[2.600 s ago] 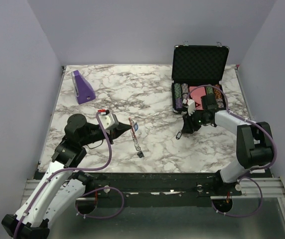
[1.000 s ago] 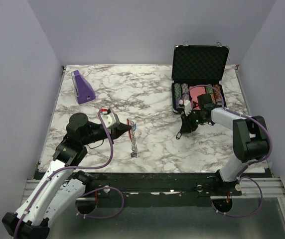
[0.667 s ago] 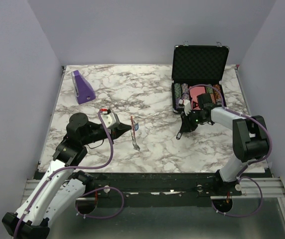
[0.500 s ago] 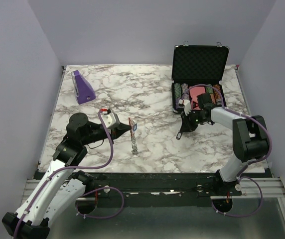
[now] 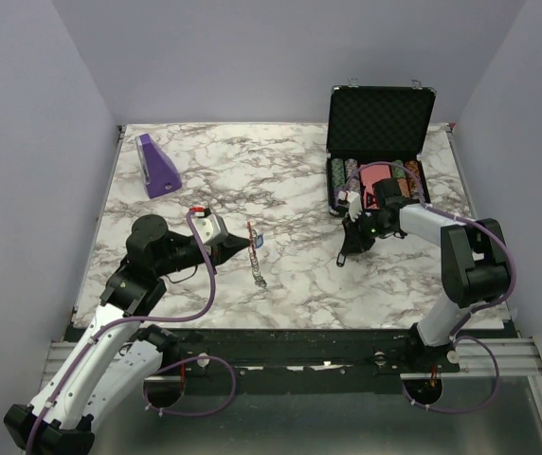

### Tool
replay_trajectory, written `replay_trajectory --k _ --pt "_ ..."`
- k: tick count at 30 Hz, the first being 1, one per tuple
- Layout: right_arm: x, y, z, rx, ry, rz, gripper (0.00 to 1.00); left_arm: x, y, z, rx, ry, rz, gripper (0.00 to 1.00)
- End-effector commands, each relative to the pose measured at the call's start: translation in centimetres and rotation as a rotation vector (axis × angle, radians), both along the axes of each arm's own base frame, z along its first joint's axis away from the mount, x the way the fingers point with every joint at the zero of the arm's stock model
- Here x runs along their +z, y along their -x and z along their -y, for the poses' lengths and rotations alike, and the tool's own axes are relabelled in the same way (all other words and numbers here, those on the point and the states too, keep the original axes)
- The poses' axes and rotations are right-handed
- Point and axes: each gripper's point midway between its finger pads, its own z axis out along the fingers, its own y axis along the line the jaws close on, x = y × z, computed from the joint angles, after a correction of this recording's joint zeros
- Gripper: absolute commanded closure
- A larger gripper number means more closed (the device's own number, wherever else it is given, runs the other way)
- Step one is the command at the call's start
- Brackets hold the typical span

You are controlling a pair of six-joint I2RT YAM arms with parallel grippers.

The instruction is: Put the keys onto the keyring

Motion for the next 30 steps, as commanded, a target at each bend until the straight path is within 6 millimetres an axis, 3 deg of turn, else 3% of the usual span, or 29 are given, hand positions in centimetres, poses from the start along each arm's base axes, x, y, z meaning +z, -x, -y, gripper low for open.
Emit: replay_trajectory --k 1,22,30 --pt "0.1 -0.4 -0.3 0.019 0.001 0.004 0.78 0.3 -0.1 -0.1 0.003 0.001 0.023 1.0" --pt "0.1 -0.8 0.0 -0.001 0.028 0.009 0.96 0.3 0.0 0.0 -0.006 0.002 0.02 1.0" --pt "1.3 -0.6 -0.3 0.04 0.005 0.01 0.99 0.2 0.2 0.1 -0.017 0.003 0.022 1.0"
